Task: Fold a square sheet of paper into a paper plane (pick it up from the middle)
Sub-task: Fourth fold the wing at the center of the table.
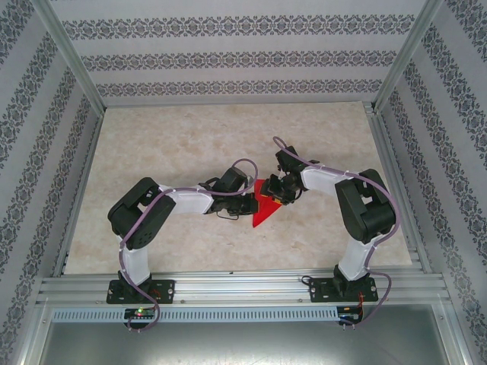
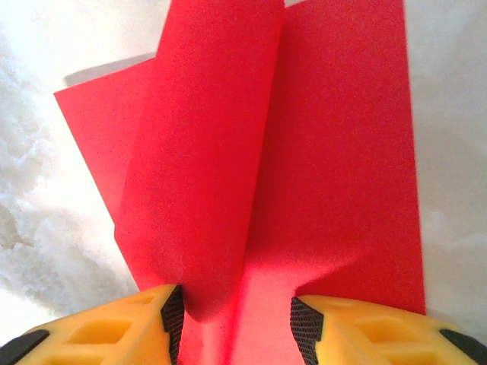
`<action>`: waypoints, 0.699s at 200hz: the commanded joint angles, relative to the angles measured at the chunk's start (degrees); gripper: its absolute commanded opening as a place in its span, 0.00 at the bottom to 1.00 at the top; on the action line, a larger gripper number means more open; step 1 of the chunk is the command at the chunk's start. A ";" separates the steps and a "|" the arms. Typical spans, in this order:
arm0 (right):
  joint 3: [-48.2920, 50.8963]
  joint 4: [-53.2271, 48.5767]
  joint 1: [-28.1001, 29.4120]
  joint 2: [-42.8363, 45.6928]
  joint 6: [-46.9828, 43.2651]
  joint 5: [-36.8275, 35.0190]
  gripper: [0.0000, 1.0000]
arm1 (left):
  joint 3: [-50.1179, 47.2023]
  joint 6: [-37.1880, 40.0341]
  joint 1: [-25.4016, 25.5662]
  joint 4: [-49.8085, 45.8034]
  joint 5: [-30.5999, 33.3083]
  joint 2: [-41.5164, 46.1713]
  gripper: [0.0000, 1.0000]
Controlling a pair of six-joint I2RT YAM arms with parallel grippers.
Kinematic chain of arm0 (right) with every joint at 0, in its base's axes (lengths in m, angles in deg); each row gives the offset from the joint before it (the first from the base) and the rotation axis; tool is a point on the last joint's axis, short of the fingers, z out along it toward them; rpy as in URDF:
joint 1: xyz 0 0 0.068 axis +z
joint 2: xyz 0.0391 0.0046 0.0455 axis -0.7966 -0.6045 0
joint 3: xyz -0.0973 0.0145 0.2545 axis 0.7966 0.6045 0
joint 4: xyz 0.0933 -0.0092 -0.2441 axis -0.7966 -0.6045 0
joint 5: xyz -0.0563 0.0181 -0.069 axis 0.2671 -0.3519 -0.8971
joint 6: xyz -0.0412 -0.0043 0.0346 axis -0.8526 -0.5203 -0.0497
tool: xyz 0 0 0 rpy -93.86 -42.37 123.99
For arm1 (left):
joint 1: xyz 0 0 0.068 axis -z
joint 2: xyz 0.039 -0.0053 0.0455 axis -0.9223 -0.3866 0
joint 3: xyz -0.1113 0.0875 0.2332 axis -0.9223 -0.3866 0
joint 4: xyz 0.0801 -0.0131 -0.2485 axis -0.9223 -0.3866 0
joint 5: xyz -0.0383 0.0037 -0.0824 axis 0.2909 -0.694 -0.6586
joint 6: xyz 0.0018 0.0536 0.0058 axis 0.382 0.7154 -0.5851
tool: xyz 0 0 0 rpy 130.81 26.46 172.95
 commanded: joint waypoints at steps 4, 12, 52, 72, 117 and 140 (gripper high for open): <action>4.86 -3.86 0.90 -10.58 -1.69 -10.13 0.48 | 1.07 1.18 0.54 -1.62 0.30 -0.87 0.10; 4.72 -3.88 0.90 -10.86 -1.69 -10.12 0.48 | 1.07 1.22 0.51 -1.62 0.31 -0.87 0.10; 4.45 -3.92 1.22 -11.63 -1.95 -10.24 0.48 | 1.15 1.06 0.54 -1.53 -0.01 -0.24 0.10; 4.55 -4.00 1.42 -11.64 -1.95 -10.31 0.48 | 0.89 1.01 0.54 -1.62 0.00 1.59 0.12; 4.77 -3.87 1.36 -11.35 -1.80 -10.41 0.48 | -2.48 -1.48 0.45 -0.57 0.14 7.06 0.17; 4.93 -3.62 1.34 -11.17 -1.70 -10.21 0.48 | -5.25 -4.84 0.45 1.21 0.02 8.84 0.20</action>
